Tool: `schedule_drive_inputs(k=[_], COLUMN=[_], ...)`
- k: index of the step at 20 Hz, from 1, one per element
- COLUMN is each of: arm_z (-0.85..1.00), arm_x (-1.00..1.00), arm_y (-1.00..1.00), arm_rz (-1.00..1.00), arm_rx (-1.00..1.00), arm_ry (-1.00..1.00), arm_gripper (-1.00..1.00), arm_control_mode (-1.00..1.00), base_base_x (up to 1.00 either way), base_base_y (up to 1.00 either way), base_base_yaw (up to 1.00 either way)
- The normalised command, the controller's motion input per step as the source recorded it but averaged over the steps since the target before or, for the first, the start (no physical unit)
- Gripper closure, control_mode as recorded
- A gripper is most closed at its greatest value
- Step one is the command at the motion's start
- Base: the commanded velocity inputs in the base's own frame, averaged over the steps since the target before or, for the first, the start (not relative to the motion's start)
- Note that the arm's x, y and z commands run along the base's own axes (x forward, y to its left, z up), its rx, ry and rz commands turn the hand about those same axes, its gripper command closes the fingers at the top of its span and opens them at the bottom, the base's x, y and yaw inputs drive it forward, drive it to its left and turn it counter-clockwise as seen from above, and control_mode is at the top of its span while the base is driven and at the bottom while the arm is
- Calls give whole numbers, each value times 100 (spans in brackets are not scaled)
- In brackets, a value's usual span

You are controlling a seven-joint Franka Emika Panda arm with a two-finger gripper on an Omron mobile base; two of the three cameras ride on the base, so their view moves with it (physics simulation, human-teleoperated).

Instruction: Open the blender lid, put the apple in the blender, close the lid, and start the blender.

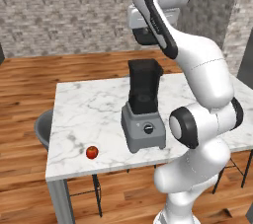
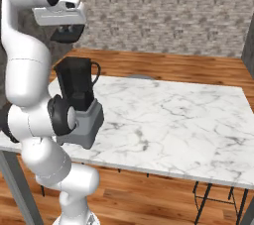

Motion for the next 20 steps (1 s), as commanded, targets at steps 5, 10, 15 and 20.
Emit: schedule_drive_inputs(k=[5,10,15,20], arm_z=[11,-28,-68,-99], arm_x=[-56,-68,-54,-38], arm_y=[-64,-97,-100,-100], arm_rz=[0,-1,-2,-5], arm_rx=[0,3,1,0], arm_ry=[-11,-1,0,0], arm_gripper=[100,100,100,100], arm_control_mode=[-100,-100,-100,-100], base_base_x=[0,0,0,0], base_base_y=[0,0,0,0], base_base_yaw=[0,0,0,0])
